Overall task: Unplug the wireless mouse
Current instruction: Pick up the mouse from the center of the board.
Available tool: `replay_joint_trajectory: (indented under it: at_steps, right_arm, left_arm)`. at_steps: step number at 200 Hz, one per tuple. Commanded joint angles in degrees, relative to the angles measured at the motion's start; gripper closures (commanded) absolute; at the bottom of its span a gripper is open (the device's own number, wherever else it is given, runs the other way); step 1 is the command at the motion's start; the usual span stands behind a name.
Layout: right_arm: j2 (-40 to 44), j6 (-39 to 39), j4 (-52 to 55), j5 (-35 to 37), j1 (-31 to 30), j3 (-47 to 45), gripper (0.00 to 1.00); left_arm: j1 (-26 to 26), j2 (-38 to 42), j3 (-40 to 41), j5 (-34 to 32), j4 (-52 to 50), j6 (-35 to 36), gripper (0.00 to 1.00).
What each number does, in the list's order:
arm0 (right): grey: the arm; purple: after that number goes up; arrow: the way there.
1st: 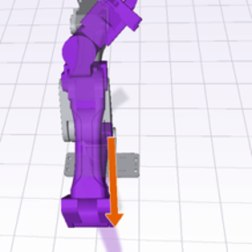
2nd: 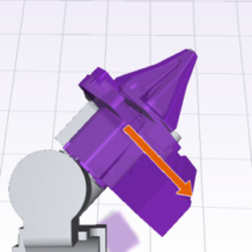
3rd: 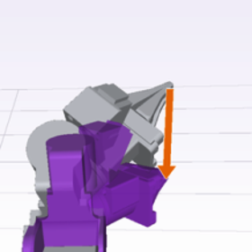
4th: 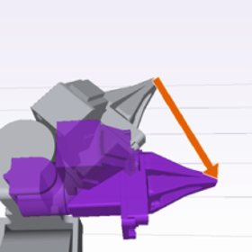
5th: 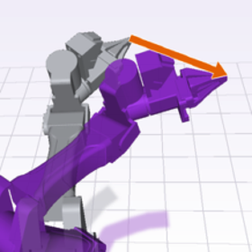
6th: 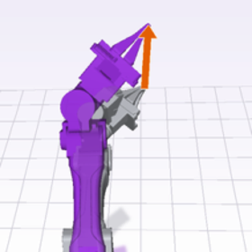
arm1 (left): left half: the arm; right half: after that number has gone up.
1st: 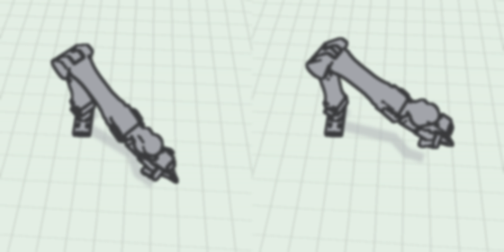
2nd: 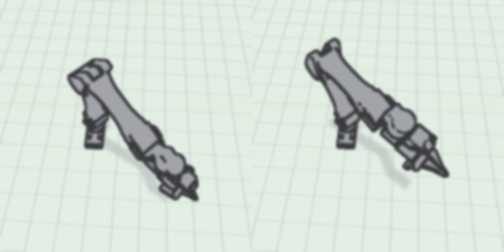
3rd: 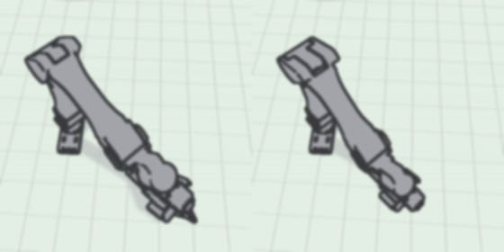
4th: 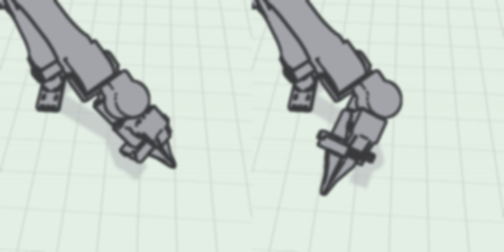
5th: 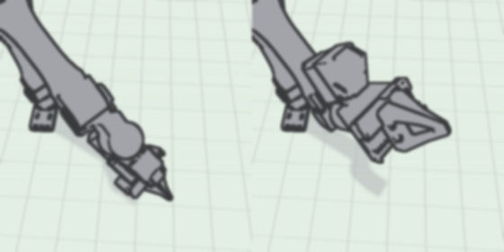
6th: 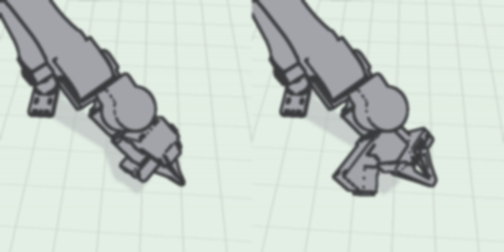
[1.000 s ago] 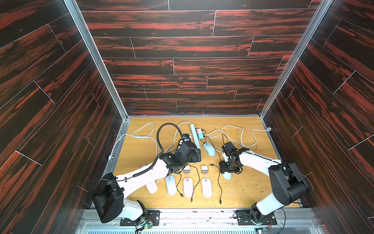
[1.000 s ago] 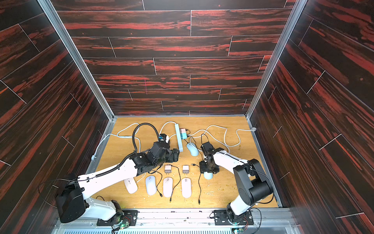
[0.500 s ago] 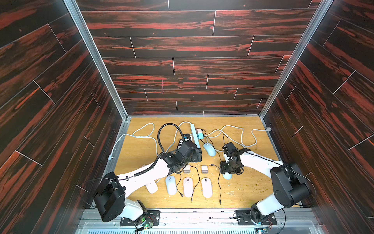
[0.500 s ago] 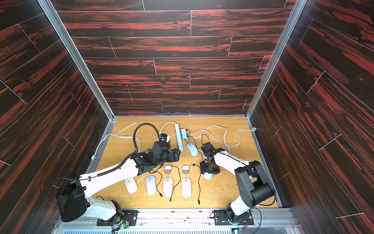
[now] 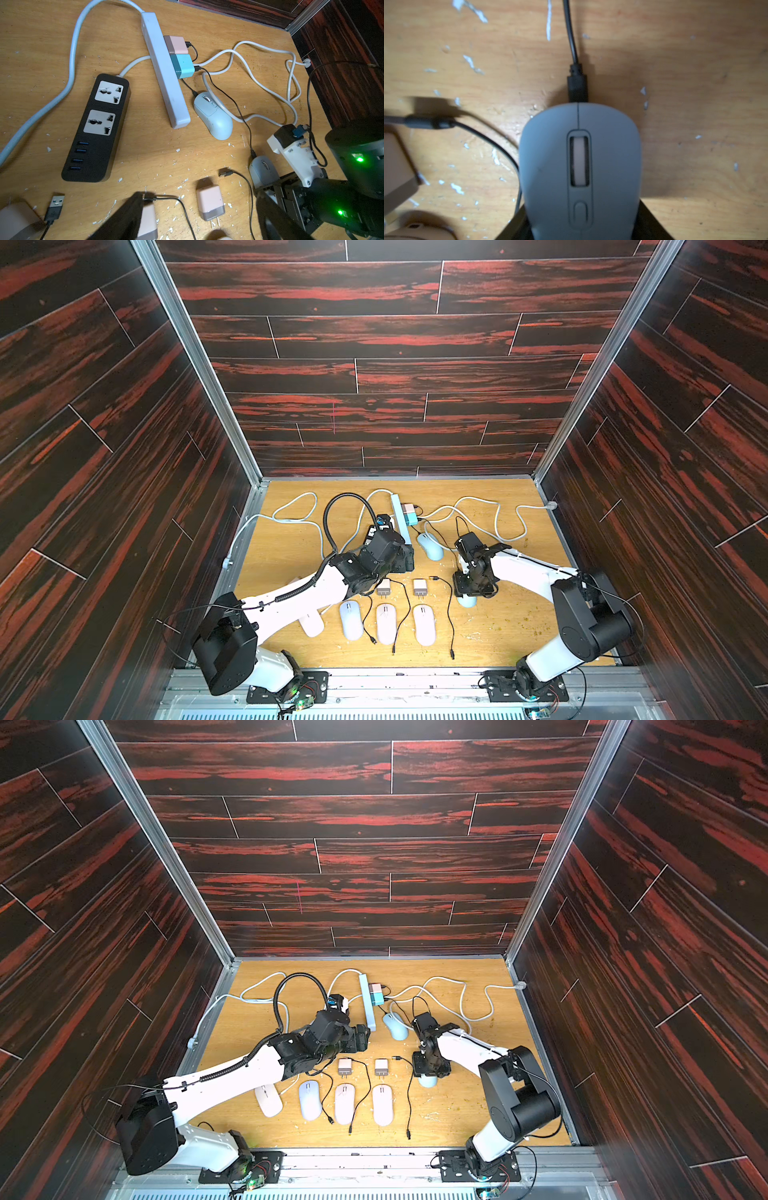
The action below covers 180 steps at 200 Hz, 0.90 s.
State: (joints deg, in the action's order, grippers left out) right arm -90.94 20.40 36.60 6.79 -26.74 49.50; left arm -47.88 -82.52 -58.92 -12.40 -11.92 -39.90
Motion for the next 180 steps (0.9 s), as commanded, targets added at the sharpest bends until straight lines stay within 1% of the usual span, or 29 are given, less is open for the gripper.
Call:
replay_joint_trajectory:
  at_steps: [1,32,46,59,86,100,122,143,180]
  right_arm:
    - [3.9,-0.5,-0.6,-1.3,-0.2,-0.9,0.46]
    - [10.2,-1.0,-1.7,-0.8,-0.2,-2.2,0.58]
    - [12.6,-1.7,-3.6,-2.6,-0.2,-3.7,0.66]
    - [14.5,-2.3,-5.6,-5.0,-0.1,-4.9,0.75]
    - [17.5,-2.7,-9.9,-10.5,-0.1,-7.4,0.90]
    - [19.8,-2.7,-12.4,-12.1,-0.1,-9.2,1.00]
    - [22.1,-3.0,-15.4,-14.9,-0.1,-11.1,1.00]
    - [23.6,-3.7,-16.2,-17.7,-0.1,-11.6,1.00]
    - [26.8,-4.4,-16.8,-19.4,-0.2,-11.8,1.00]
  left_arm:
    - [0.4,-0.5,0.6,-0.5,0.5,-1.0,0.14]
    - [0.4,-2.4,-0.9,1.7,3.4,-1.3,0.15]
    - [0.4,-3.5,-1.5,2.5,4.9,-2.1,0.15]
    - [0.5,-4.4,-1.3,4.3,7.8,-3.3,0.15]
    - [0.7,-7.1,-0.4,8.4,14.0,-7.5,0.14]
    - [0.7,-8.6,0.4,10.4,18.1,-9.7,0.14]
    - [0.9,-11.4,0.0,13.0,21.7,-12.5,0.16]
    - [1.3,-13.0,-1.2,15.9,22.4,-12.8,0.18]
    - [2.1,-13.0,-1.4,15.7,24.6,-14.2,0.19]
